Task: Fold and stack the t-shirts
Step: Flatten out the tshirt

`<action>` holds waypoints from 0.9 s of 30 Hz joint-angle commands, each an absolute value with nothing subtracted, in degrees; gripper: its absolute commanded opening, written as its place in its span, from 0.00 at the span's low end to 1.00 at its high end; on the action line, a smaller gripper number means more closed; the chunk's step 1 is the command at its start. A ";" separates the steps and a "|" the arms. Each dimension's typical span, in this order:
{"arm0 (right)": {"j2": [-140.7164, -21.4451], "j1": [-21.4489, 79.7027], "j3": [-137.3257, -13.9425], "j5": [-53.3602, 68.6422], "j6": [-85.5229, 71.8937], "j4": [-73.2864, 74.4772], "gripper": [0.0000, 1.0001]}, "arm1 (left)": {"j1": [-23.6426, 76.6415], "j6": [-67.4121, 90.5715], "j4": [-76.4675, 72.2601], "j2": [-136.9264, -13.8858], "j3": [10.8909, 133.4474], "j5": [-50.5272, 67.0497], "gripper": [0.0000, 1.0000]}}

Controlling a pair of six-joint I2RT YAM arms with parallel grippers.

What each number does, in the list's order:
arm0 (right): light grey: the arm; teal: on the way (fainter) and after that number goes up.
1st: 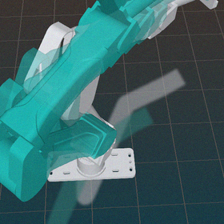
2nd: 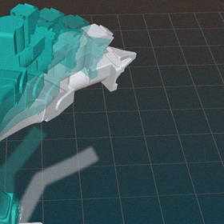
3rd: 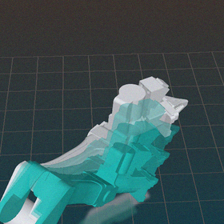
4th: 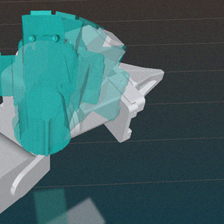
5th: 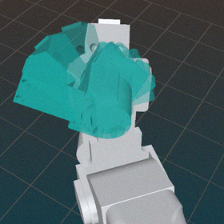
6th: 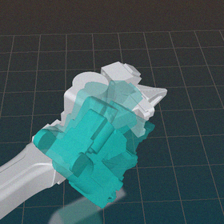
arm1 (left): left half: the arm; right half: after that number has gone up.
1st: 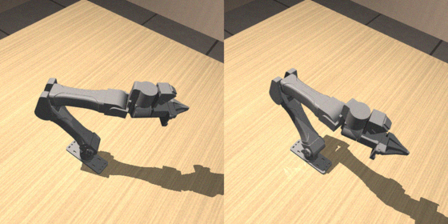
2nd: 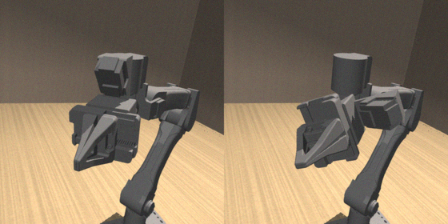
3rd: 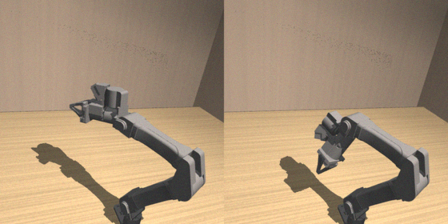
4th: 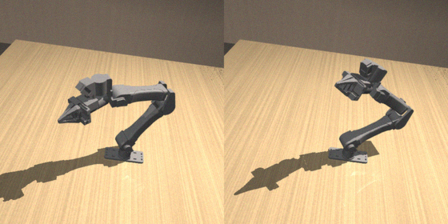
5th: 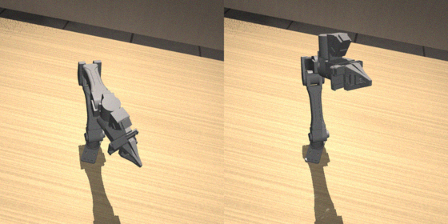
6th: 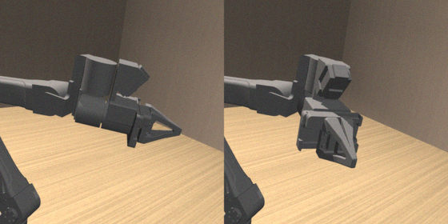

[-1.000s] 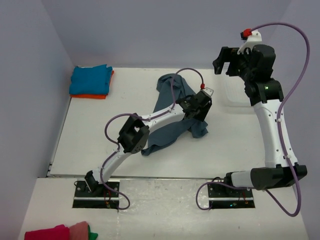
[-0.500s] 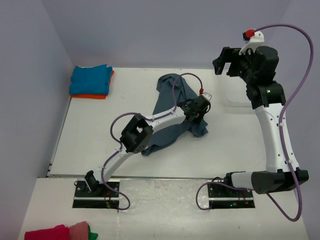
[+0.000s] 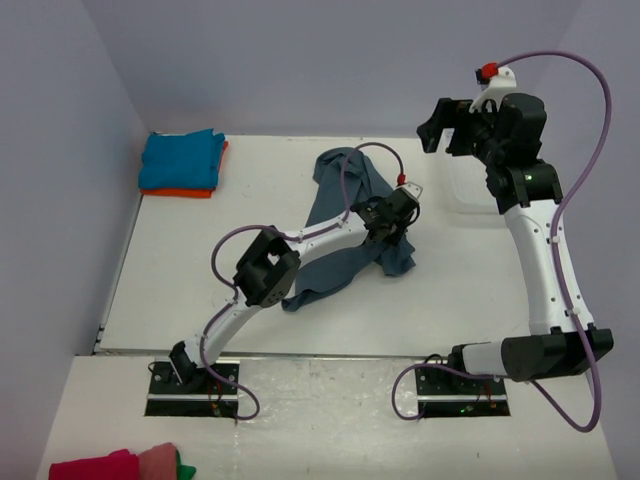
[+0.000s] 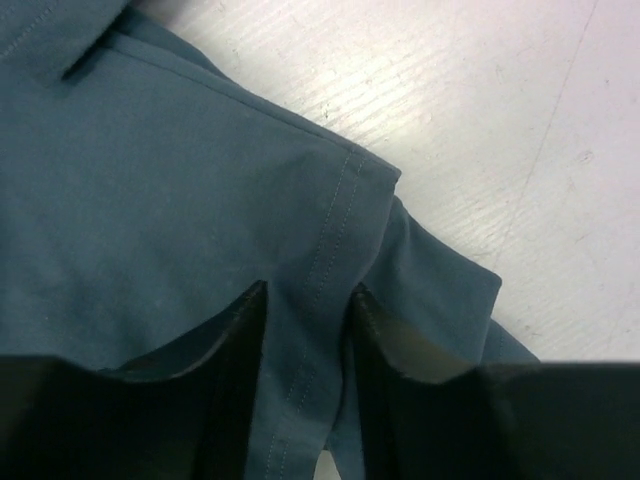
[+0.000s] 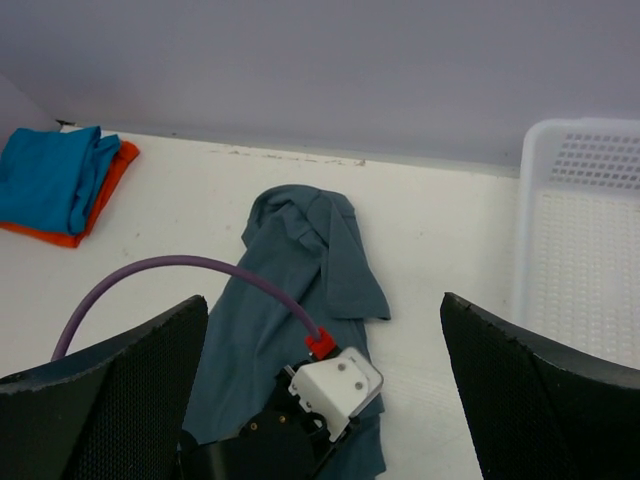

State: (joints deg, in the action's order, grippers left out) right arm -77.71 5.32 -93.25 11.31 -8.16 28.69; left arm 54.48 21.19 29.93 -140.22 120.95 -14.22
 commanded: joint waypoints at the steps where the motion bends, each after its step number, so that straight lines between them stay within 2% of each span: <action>1: -78.05 5.19 -93.78 12.74 -8.96 26.98 0.99 | 54.23 19.34 28.30 -135.53 120.59 -15.55 0.36; 5: -78.40 5.19 -93.52 13.10 -9.14 26.89 0.99 | 54.14 19.16 28.30 -135.44 120.58 -16.61 0.29; 9: -77.70 5.27 -93.16 13.09 -9.14 26.81 0.99 | 53.70 19.42 28.13 -136.14 121.02 -15.21 0.28; 10: -77.26 5.19 -92.90 13.10 -9.14 26.55 0.99 | 53.53 19.77 28.12 -136.23 121.11 -15.12 0.19; 12: -77.34 5.19 -93.07 13.62 -9.23 26.72 0.99 | 53.53 20.04 28.13 -135.79 120.94 -15.38 0.09; 13: -77.78 5.19 -93.51 13.80 -9.32 26.89 0.99 | 53.53 20.21 28.13 -135.09 120.50 -15.55 0.00; 18: -79.01 5.27 -92.99 15.03 -9.58 26.81 0.99 | 53.53 21.18 25.06 -129.04 113.74 -15.56 0.00; 19: -80.58 5.45 -93.08 14.42 -9.49 27.68 0.99 | 53.96 21.44 21.74 -121.71 106.33 -15.47 0.00; 27: -81.74 5.80 -92.73 16.17 -9.75 27.51 0.99 | 54.58 21.44 22.15 -112.77 99.42 -16.16 0.00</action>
